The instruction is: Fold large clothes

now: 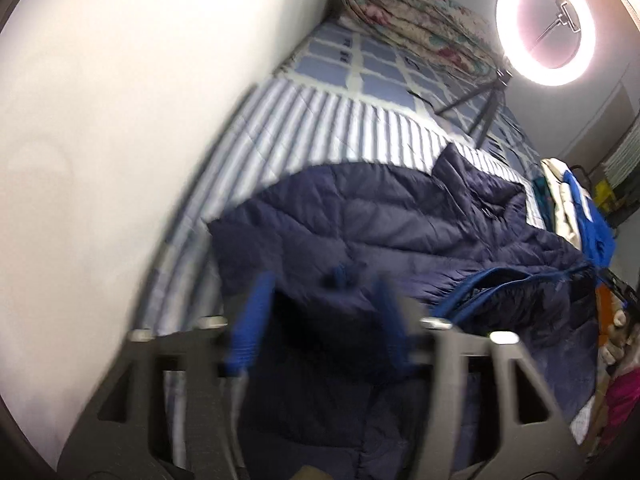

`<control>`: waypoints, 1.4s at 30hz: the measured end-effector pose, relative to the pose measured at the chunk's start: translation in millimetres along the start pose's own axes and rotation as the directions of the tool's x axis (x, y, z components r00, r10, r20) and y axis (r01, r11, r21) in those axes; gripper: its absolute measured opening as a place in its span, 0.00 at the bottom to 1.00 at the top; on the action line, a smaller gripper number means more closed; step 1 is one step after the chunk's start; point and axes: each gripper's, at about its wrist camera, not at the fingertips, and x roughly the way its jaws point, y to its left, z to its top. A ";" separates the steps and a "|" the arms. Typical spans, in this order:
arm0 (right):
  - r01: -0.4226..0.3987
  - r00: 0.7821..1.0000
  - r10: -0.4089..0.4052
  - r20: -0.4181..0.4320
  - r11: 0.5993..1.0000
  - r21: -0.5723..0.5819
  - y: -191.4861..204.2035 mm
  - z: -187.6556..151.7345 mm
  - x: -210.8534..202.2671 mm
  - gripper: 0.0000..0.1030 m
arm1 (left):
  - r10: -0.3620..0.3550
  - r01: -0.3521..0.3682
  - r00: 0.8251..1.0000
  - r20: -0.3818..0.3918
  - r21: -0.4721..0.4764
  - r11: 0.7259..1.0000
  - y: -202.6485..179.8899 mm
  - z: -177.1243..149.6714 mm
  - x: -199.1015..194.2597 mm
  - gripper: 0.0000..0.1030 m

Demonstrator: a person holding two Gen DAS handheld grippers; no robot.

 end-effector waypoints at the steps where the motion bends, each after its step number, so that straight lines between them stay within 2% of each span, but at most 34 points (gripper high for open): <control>1: 0.018 1.000 -0.018 -0.002 1.000 -0.002 -6.0 -2.2 -4.0 0.51 | 0.004 -0.004 1.000 0.009 -0.007 1.000 4.0 3.7 -3.7 0.78; 4: 0.046 0.999 -0.045 -0.030 0.999 0.020 -21.4 -13.6 -6.6 0.52 | -0.024 0.024 1.000 0.016 -0.008 1.000 13.8 8.1 -10.0 0.78; 10: 0.027 0.995 -0.024 -0.095 0.999 0.032 -29.5 -29.8 -1.2 0.51 | 0.000 0.002 0.999 -0.037 0.073 0.997 14.0 -7.4 9.9 0.78; 12: 0.038 0.994 -0.037 -0.104 0.999 0.011 -24.6 -31.3 2.3 0.45 | 0.003 -0.001 1.000 -0.029 0.069 0.998 11.7 -6.2 18.0 0.78; 13: 0.038 0.994 -0.038 -0.107 0.999 -0.001 -21.4 -31.4 4.3 0.38 | 0.017 -0.015 0.999 -0.035 0.061 0.998 9.7 -1.8 24.6 0.78; 15: 0.075 0.990 -0.078 -0.116 0.997 -0.032 -15.2 -29.3 8.4 0.33 | 0.064 -0.063 0.997 -0.036 0.030 0.998 7.9 12.6 34.9 0.78; 19: 0.113 0.987 -0.118 -0.110 0.992 -0.049 -11.3 -28.2 9.6 0.24 | 0.011 -0.010 1.000 0.029 -0.034 0.999 12.1 28.9 21.7 0.78; 22: 0.110 0.988 -0.115 -0.106 0.992 -0.058 -12.2 -29.3 7.0 0.17 | -0.016 0.015 0.999 0.042 0.019 1.000 13.3 18.7 6.9 0.78; 24: 0.103 0.989 -0.108 -0.102 0.993 -0.051 -13.7 -29.4 6.7 0.13 | -0.051 0.050 0.998 0.022 0.042 0.998 13.8 7.8 5.8 0.78; 26: 0.103 0.989 -0.108 -0.097 0.993 -0.052 -12.0 -28.9 9.1 0.10 | -0.023 0.023 1.000 -0.007 0.079 0.997 10.8 0.7 14.4 0.78; 27: 0.102 0.990 -0.107 -0.097 0.993 -0.052 -10.7 -29.2 9.7 0.09 | -0.002 0.003 1.000 -0.017 0.096 0.995 9.9 -0.7 22.7 0.78; 29: 0.105 0.989 -0.110 -0.095 0.993 -0.055 -8.2 -29.4 8.9 0.10 | -0.002 0.004 1.000 -0.031 0.062 0.998 11.3 1.1 34.9 0.78; 30: 0.103 0.990 -0.107 -0.096 0.993 -0.053 -7.2 -29.2 9.3 0.13 | -0.013 0.015 0.999 -0.035 0.046 0.999 12.1 1.2 37.8 0.78; 31: 0.105 0.989 -0.110 -0.103 0.993 -0.050 -6.8 -28.8 9.1 0.21 | -0.017 0.018 0.999 -0.030 0.030 0.999 12.1 3.8 41.7 0.78; 32: 0.103 0.988 -0.107 -0.108 0.994 -0.048 -6.5 -28.6 9.1 0.25 | -0.002 0.003 1.000 -0.020 0.021 1.000 11.6 6.6 43.5 0.78; 34: 0.114 0.986 -0.121 -0.117 0.991 -0.065 -4.9 -28.9 9.3 0.25 | 0.007 -0.007 1.000 0.001 0.008 1.000 12.4 10.4 41.4 0.78; 42: 0.135 0.985 -0.144 -0.094 0.986 -0.096 -2.1 -27.1 4.2 0.23 | -0.105 0.105 0.993 0.062 0.008 0.994 23.7 -1.2 -6.5 0.78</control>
